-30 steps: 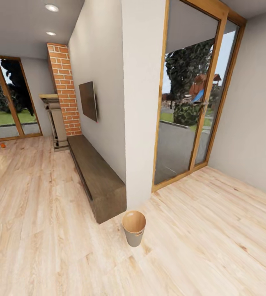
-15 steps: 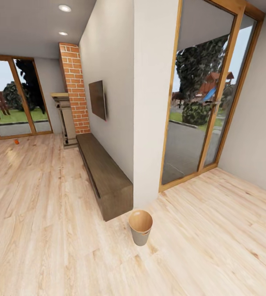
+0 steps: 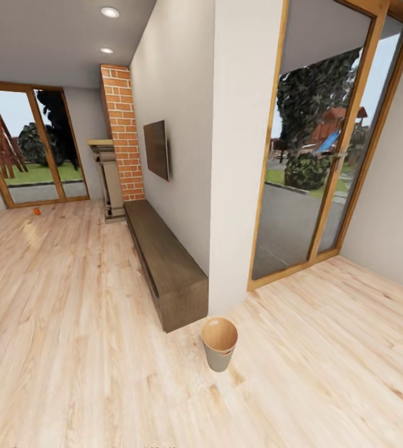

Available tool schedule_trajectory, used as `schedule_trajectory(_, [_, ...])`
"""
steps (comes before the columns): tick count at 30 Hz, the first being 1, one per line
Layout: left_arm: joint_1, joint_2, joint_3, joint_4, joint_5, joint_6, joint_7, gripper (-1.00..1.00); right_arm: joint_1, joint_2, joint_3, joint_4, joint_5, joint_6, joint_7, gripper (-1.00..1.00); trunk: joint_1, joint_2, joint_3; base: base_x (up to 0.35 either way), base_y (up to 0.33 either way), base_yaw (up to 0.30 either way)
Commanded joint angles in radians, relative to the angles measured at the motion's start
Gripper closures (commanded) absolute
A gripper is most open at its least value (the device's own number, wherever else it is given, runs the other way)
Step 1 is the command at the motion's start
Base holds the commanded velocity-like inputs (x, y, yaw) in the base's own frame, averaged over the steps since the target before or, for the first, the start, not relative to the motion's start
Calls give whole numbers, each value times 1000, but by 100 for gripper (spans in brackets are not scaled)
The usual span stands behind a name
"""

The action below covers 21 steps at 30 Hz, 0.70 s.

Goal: Put the three can of soda from the living room inside the tash can in the kitchen.

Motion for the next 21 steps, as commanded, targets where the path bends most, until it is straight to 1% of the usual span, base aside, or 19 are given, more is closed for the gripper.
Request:
schedule_trajectory(1, [0,0,0,0,0,0,0,-100,0,0,0,0,0,0,0,-100,0,0,-1,0,0,213])
schedule_trajectory(21, [0,0,0,0,-1,-8,0,-100,0,0,0,0,6,2,-2,-100,0,0,-16,0,0,225])
